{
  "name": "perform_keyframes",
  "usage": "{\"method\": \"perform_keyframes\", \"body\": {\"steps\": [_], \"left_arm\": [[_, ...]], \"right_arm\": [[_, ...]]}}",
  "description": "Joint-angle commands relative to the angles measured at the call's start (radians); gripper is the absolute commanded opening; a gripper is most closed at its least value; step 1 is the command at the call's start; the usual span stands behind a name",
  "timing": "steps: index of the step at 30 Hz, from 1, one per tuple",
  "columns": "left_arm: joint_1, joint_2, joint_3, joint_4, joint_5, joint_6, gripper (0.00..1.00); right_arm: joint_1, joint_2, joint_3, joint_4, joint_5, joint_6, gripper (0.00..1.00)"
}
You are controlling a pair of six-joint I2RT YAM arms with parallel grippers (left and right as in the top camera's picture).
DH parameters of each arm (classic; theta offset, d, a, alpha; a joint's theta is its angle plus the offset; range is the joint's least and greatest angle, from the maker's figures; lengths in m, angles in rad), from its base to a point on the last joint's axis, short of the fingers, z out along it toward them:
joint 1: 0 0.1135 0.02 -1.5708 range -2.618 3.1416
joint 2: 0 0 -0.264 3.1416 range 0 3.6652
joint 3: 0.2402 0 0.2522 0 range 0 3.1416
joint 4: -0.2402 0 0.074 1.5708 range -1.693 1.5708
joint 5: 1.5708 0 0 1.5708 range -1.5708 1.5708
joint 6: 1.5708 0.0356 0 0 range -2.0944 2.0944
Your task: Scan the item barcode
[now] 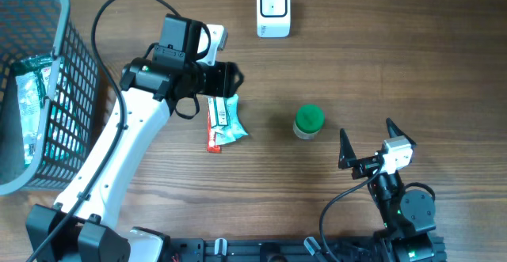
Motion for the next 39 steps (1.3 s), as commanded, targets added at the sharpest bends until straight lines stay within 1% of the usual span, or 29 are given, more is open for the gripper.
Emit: {"method": "perform_keyframes", "body": {"steps": [1, 2, 3, 4, 16, 21, 26, 29, 32, 35, 36, 37, 38, 39], "left_arm": [[-0.001, 0.007, -0.002, -0.001, 0.007, -0.042, 0.04], [-0.001, 0.011, -0.002, -0.001, 0.000, -0.045, 0.15], [-0.001, 0.015, -0.002, -0.001, -0.002, -0.044, 0.94], [-0.001, 0.020, -0.002, -0.001, -0.008, -0.044, 1.00], [-0.002, 0.060, -0.005, -0.031, -0.007, -0.046, 1.00], [0.001, 0.069, -0.005, -0.031, -0.008, -0.149, 1.00], [0.047, 0.068, -0.004, -0.061, -0.021, -0.420, 1.00], [0.053, 0.067, -0.005, -0.112, -0.047, -0.426, 1.00], [0.052, 0.067, -0.005, -0.119, -0.060, -0.426, 1.00], [0.052, 0.067, -0.005, -0.182, -0.060, -0.422, 1.00], [0.052, 0.067, -0.005, -0.199, -0.060, -0.423, 0.91], [0.052, 0.067, -0.005, -0.206, -0.060, -0.423, 0.48], [0.052, 0.067, -0.005, -0.215, -0.060, -0.423, 0.20], [0.052, 0.067, -0.005, -0.224, -0.060, -0.424, 0.04]], "right_arm": [[-0.004, 0.002, 0.000, 0.005, 0.017, -0.012, 1.00], [-0.004, 0.002, 0.000, 0.005, 0.017, -0.012, 1.00], [-0.004, 0.002, 0.000, 0.005, 0.017, -0.012, 1.00], [-0.004, 0.002, 0.000, 0.005, 0.017, -0.012, 1.00], [-0.004, 0.002, 0.000, 0.005, 0.017, -0.012, 0.99], [-0.004, 0.002, 0.000, 0.005, 0.017, -0.012, 1.00], [-0.004, 0.002, 0.000, 0.005, 0.017, -0.012, 1.00], [-0.004, 0.002, 0.000, 0.005, 0.017, -0.012, 1.00], [-0.004, 0.002, 0.000, 0.005, 0.017, -0.012, 1.00], [-0.004, 0.002, 0.000, 0.005, 0.017, -0.012, 1.00], [-0.004, 0.002, 0.000, 0.005, 0.017, -0.012, 1.00], [-0.004, 0.002, 0.000, 0.005, 0.017, -0.012, 1.00], [-0.004, 0.002, 0.000, 0.005, 0.017, -0.012, 1.00], [-0.004, 0.002, 0.000, 0.006, 0.018, -0.014, 1.00]]}}
